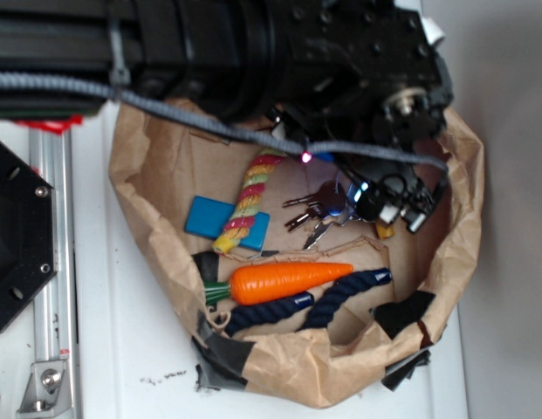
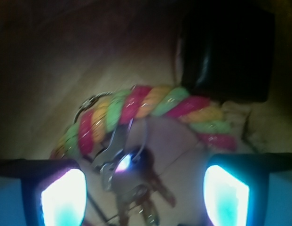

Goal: Grab the multicolored rope.

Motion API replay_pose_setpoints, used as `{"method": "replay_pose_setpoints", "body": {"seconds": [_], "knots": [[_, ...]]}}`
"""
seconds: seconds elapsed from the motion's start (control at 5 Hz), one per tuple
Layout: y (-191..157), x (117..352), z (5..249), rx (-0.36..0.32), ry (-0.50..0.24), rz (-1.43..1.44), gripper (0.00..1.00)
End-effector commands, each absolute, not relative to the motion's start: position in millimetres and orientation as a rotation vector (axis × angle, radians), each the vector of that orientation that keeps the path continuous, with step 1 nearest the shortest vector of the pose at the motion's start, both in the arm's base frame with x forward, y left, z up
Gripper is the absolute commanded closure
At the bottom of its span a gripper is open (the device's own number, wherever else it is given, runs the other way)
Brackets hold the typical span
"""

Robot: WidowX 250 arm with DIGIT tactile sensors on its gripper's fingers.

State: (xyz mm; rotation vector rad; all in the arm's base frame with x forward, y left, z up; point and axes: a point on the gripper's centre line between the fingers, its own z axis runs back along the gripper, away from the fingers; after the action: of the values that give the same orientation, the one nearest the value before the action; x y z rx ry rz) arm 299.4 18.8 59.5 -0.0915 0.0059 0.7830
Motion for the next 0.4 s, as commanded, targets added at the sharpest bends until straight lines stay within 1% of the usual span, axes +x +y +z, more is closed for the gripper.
{"method": "replay_pose_setpoints", "body": {"seconds": [0.0,0.2], "knots": [[40,255,45,-0.148,0.11,0.769,0.0],[26,246,26,-0.231,0.165,0.73,0.0]]}}
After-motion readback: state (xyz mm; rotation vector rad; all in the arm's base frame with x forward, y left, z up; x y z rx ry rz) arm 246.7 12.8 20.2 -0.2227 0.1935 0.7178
